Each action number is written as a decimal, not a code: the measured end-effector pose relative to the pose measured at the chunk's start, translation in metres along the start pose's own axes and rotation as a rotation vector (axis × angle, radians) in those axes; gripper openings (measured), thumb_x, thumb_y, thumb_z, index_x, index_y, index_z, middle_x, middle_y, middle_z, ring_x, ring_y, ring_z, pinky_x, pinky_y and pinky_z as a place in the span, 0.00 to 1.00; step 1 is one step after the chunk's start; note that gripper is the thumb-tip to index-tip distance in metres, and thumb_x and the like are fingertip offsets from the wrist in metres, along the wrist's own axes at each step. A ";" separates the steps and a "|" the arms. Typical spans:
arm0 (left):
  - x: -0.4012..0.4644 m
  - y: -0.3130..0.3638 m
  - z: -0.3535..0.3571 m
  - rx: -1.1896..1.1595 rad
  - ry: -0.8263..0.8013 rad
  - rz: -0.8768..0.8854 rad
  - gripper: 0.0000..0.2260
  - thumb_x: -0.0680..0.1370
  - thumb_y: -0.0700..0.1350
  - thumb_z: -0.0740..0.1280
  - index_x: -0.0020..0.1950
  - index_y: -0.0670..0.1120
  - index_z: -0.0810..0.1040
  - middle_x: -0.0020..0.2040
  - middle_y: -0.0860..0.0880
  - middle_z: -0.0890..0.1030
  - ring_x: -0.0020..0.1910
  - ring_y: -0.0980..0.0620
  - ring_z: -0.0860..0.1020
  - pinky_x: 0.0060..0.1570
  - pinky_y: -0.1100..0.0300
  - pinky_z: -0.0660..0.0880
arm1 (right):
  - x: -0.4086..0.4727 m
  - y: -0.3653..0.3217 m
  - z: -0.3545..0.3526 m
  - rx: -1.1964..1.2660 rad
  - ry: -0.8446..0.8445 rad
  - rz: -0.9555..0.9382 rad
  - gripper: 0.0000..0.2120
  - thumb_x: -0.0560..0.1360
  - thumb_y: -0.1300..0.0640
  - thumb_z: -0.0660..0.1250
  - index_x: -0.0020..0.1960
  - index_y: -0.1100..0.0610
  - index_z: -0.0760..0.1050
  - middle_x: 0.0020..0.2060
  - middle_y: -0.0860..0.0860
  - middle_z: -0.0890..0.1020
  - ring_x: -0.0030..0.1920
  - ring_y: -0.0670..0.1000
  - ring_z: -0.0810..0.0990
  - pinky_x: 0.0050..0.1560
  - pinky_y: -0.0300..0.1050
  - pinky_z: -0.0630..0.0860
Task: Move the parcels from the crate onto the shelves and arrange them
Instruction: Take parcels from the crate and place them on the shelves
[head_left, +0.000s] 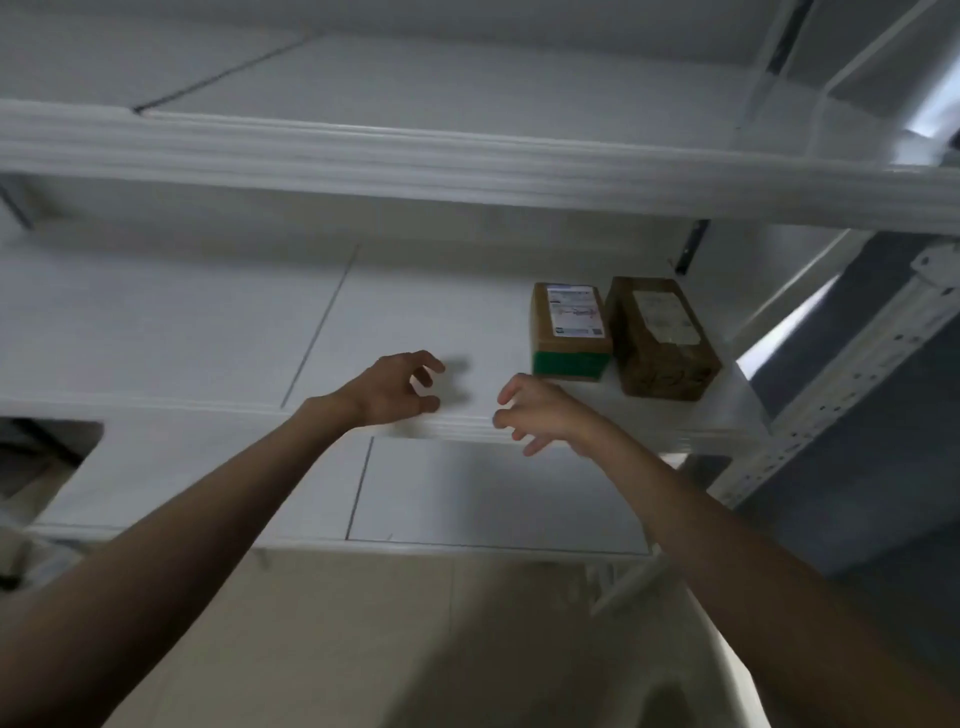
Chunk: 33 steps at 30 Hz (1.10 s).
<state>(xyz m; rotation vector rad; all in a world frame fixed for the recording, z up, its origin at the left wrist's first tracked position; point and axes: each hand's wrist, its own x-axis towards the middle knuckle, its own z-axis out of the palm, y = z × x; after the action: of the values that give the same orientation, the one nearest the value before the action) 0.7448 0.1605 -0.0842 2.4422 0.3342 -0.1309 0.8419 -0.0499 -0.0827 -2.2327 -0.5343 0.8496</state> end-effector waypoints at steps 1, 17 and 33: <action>-0.015 -0.010 -0.008 0.031 0.013 -0.021 0.21 0.75 0.47 0.72 0.67 0.50 0.73 0.57 0.49 0.78 0.47 0.51 0.80 0.53 0.58 0.75 | 0.005 -0.015 0.013 -0.079 -0.028 -0.033 0.16 0.74 0.56 0.70 0.60 0.54 0.72 0.54 0.56 0.79 0.48 0.53 0.81 0.45 0.50 0.84; -0.324 -0.243 -0.076 0.413 0.181 -0.694 0.29 0.74 0.53 0.71 0.73 0.52 0.65 0.66 0.49 0.74 0.60 0.48 0.76 0.55 0.51 0.77 | -0.018 -0.224 0.328 -0.994 -0.357 -0.713 0.29 0.77 0.60 0.68 0.75 0.51 0.61 0.67 0.54 0.69 0.60 0.58 0.74 0.52 0.48 0.68; -0.652 -0.389 -0.075 0.213 0.280 -1.163 0.33 0.74 0.52 0.71 0.76 0.53 0.61 0.67 0.49 0.71 0.62 0.47 0.75 0.53 0.51 0.76 | -0.148 -0.343 0.672 -1.187 -0.648 -1.183 0.34 0.74 0.66 0.67 0.76 0.50 0.60 0.71 0.56 0.65 0.69 0.59 0.69 0.62 0.55 0.72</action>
<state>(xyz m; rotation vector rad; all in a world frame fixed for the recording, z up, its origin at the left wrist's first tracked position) 0.0120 0.3655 -0.1450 2.1354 1.8954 -0.3232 0.2235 0.4014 -0.1481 -1.7466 -2.8453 0.5603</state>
